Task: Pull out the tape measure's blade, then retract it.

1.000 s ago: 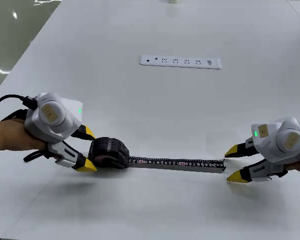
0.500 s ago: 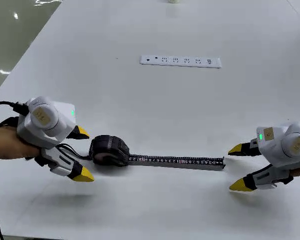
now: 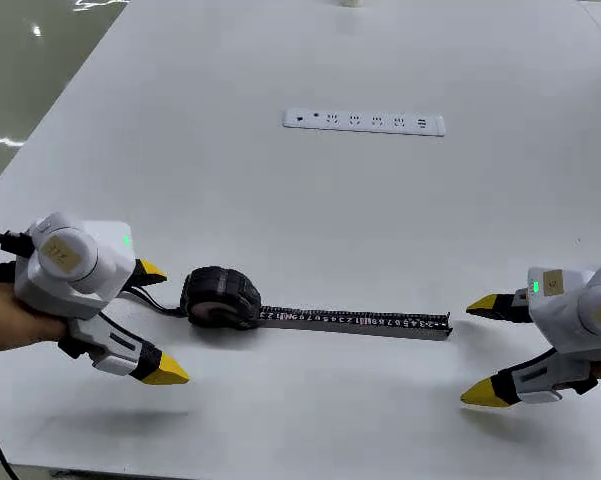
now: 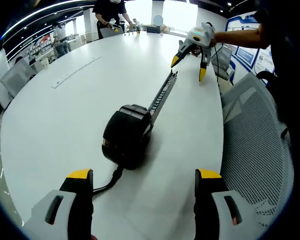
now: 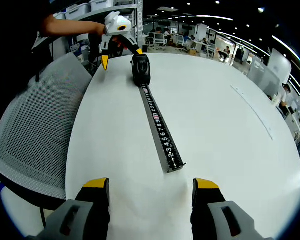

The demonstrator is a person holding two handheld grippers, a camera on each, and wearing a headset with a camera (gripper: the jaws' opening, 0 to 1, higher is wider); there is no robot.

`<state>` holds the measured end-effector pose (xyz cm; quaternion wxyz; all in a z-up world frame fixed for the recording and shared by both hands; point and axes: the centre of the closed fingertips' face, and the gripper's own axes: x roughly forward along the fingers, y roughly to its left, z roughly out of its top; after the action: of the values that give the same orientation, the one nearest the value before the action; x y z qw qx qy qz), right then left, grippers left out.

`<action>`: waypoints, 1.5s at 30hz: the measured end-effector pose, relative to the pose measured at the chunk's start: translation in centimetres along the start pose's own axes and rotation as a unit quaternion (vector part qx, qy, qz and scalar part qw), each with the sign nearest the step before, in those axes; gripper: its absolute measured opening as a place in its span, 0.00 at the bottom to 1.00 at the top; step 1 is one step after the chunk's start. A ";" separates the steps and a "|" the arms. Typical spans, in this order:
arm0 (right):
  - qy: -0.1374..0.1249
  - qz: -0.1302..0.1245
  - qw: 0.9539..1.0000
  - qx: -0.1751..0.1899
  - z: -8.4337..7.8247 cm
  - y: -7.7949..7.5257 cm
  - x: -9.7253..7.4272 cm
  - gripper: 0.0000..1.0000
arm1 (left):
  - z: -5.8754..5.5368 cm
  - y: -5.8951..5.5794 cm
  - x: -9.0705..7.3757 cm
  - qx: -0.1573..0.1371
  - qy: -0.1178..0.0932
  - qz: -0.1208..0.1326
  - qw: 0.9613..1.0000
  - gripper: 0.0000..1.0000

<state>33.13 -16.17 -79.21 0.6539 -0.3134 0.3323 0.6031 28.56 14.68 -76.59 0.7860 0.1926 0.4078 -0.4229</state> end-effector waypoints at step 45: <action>-0.094 -0.110 0.978 0.149 2.8 3.7 -1.0 0.99 | 2.0 -5.0 -0.8 -0.147 -0.134 0.117 0.973 0.99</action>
<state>29.55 -14.19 -76.83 0.7839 -0.1893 0.3186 0.4981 25.11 10.95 -74.57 0.8970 0.0627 0.3315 -0.2856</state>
